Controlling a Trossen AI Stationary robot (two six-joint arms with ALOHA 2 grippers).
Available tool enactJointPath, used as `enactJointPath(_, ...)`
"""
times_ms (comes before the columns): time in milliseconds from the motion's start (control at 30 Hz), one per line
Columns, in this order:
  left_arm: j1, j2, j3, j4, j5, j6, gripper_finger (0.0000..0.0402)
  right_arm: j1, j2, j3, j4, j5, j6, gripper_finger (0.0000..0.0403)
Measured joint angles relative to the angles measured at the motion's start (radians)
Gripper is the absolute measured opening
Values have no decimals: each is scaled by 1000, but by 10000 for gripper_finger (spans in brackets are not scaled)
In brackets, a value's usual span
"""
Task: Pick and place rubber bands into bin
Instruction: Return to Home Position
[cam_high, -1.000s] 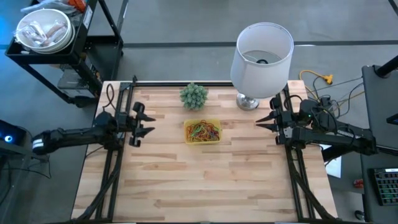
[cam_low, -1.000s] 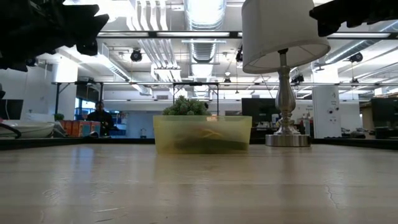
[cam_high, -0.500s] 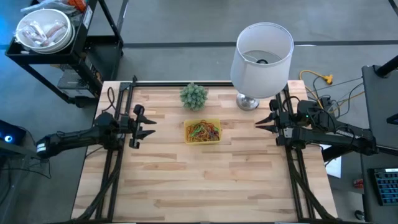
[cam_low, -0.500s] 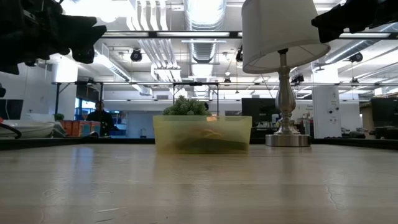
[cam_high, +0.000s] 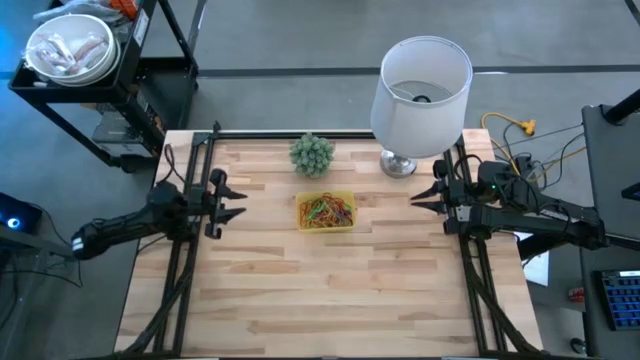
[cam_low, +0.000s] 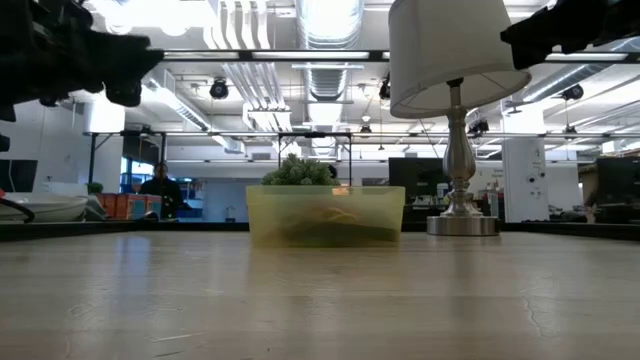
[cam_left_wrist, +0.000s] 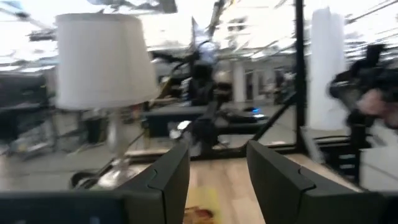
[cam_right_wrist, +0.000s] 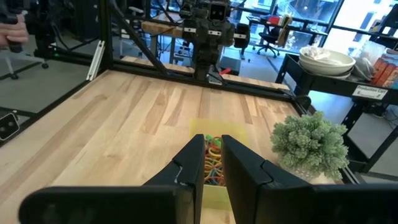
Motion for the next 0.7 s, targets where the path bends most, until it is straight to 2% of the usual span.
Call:
enactJointPath(133, -1, 10, -4, -2, -70, 15, 144, 0, 0, -13, 2, 0, 2, 48)
enactJointPath(300, -27, 19, -4, 9, -94, 18, 144, 0, 0, -44, 62, 0, -5, 48)
enactJointPath(433, -62, 27, -5, 7, -104, 23, 144, 1, -2, -61, 106, 0, -5, 48)
enactJointPath(700, -170, 85, -5, 7, -221, 56, 144, 1, -9, -63, 102, 0, -5, 48)
